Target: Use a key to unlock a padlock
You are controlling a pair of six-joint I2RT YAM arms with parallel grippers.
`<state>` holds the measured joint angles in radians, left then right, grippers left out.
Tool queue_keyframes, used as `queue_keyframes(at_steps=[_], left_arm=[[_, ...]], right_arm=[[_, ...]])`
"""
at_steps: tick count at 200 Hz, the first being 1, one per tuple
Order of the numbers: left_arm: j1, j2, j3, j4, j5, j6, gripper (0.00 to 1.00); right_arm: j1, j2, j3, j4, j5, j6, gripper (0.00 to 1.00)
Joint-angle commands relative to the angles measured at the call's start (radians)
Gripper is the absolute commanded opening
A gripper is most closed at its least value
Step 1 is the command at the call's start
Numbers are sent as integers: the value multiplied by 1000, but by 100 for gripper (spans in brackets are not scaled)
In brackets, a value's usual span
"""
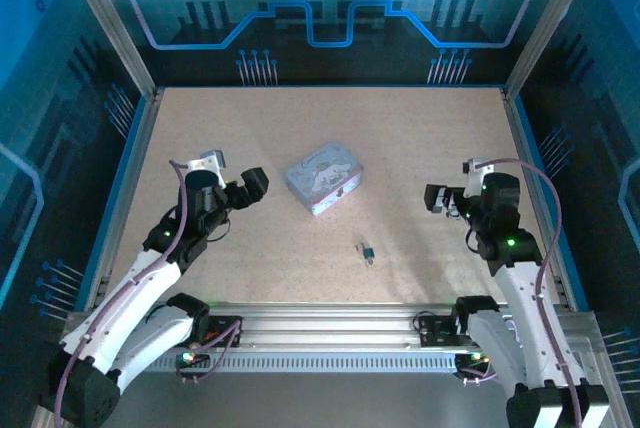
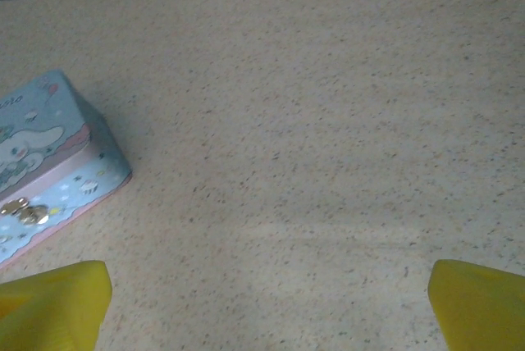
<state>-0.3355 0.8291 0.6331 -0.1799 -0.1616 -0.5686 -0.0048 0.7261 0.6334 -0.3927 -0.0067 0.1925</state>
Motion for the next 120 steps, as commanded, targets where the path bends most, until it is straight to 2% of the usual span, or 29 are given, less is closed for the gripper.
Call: queue_keyframes(at_steps=[1,55,120], left_arm=[[10,-14,34,-16,-24,27,99],[13,-11,31,-14,-31,25,99],[21,-2,34,-9,-37,29,99]], right_arm=[[-39,13,-52,139,-2,-8,100],[-69,68,-231,482,-2,-26,100],[-87,299,-267,654,-45,-38,100]])
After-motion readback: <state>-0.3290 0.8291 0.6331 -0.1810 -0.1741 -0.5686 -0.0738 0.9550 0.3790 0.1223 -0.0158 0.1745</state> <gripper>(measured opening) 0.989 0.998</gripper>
